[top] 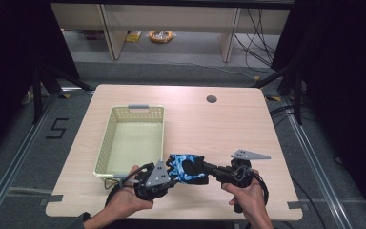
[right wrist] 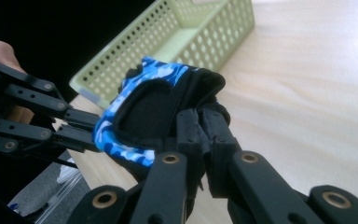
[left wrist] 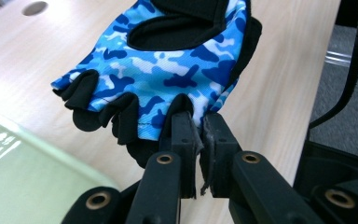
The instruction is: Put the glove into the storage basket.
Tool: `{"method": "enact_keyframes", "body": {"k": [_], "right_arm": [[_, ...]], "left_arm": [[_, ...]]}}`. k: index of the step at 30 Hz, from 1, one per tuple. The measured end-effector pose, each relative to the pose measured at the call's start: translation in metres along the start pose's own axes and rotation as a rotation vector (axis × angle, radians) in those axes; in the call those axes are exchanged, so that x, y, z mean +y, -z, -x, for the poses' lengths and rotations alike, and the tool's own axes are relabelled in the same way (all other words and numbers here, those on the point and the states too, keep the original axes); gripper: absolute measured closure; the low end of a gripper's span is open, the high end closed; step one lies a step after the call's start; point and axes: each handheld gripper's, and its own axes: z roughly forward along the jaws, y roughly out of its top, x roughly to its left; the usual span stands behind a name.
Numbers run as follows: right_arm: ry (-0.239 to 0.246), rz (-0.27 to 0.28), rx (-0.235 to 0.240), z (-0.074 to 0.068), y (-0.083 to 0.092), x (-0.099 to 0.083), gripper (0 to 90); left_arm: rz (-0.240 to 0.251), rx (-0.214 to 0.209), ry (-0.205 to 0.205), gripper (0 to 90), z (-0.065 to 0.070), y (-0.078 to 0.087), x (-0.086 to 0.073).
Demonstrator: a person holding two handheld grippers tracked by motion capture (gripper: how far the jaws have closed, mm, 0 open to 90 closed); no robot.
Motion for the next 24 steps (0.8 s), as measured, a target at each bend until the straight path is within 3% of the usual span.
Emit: {"method": "enact_keyframes", "body": {"k": [4,7,8,14,15,17,18,19,20,22,24], "right_arm": [[0.011,-0.005,0.014,-0.015,-0.003,0.02,86.9],[0.073,-0.001,0.018,-0.021,-0.008,0.035,86.9],[0.068,-0.008,0.024,-0.023,-0.009,0.038,86.9],[0.116,-0.023,0.044,-0.036,-0.036,0.061,86.9],[0.102,-0.041,0.043,-0.039,-0.039,0.063,86.9],[0.124,-0.036,0.051,-0.04,-0.047,0.067,86.9],[0.12,-0.042,0.051,-0.042,-0.052,0.069,86.9],[0.144,-0.034,0.06,-0.041,-0.057,0.071,86.9],[0.112,-0.048,0.057,-0.043,-0.061,0.072,86.9],[0.104,-0.069,0.061,-0.047,-0.068,0.074,86.9],[0.133,-0.066,0.068,-0.048,-0.079,0.077,86.9]], "left_arm": [[0.018,0.03,-0.004,83.8,-0.01,0.015,0.005],[0.023,0.05,-0.009,83.8,-0.019,0.026,0.006],[0.026,0.057,0.004,83.7,-0.023,0.031,0.006],[0.02,0.092,0.022,83.7,-0.04,0.046,-0.003],[0.029,0.096,0.042,83.7,-0.042,0.047,-0.006],[0.021,0.096,0.06,83.7,-0.048,0.052,-0.01],[0.029,0.1,0.054,83.6,-0.051,0.054,-0.012],[0.024,0.113,0.057,83.7,-0.054,0.056,-0.014],[0.018,0.119,0.056,83.7,-0.055,0.057,-0.016],[0.013,0.124,0.06,83.7,-0.058,0.06,-0.019],[0.003,0.129,0.066,83.7,-0.062,0.065,-0.024]]}}
